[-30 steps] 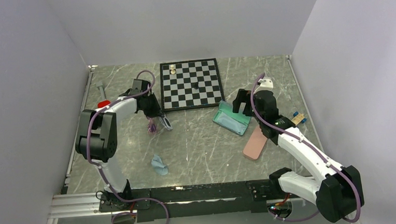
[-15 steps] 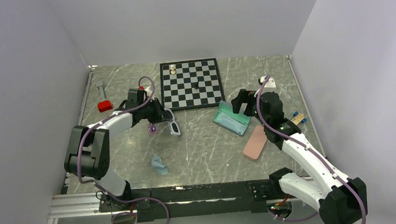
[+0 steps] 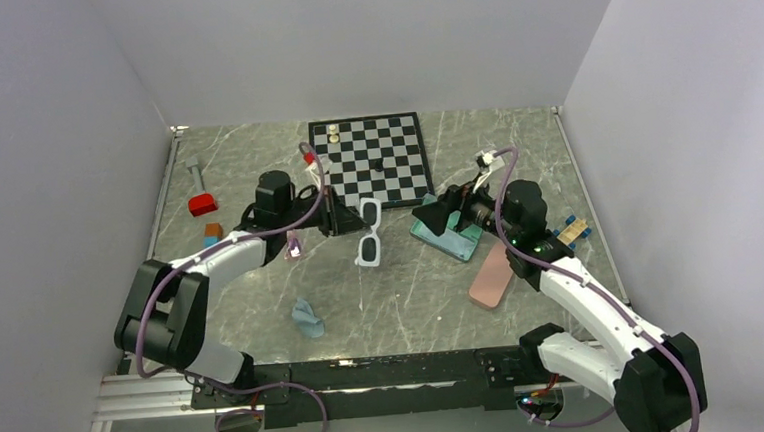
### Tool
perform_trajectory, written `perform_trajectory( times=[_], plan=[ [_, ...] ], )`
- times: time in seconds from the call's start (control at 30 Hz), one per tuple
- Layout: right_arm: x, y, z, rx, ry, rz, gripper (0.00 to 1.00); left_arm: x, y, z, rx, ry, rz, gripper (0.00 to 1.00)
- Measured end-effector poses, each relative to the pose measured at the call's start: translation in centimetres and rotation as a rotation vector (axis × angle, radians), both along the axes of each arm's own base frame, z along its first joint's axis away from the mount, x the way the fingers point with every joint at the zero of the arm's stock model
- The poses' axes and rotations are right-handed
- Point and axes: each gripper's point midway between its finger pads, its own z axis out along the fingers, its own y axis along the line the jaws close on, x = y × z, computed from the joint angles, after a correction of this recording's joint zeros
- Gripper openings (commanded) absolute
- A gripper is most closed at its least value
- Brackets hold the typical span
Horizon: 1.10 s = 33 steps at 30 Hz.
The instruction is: Organize the sunglasses
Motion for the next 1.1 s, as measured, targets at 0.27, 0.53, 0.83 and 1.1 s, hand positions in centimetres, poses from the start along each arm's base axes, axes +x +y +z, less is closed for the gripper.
perform_trajectory(
  times=[0.27,0.53,0.83,1.1],
  plan=[
    [-2.3,2.5,1.8,0.130,-0.042,0.189,0.95,-3.3,-3.3,7.5,-0.122,-0.283,-0.132,0.00],
    [-5.5,5.0,4.4,0.218,-0.141,0.370,0.94,-4.7,-4.3,12.6,-0.281,-0.400,-0.171,0.00],
    [-6.9,7.0,4.9,0.237,-0.161,0.454,0.91,-7.1,-5.4,14.4,-0.331,-0.448,-0.232,0.00],
    [-7.2,7.6,5.6,0.272,-0.171,0.479,0.80,-8.0,-5.6,15.3,-0.353,-0.484,-0.253,0.00]
  ],
)
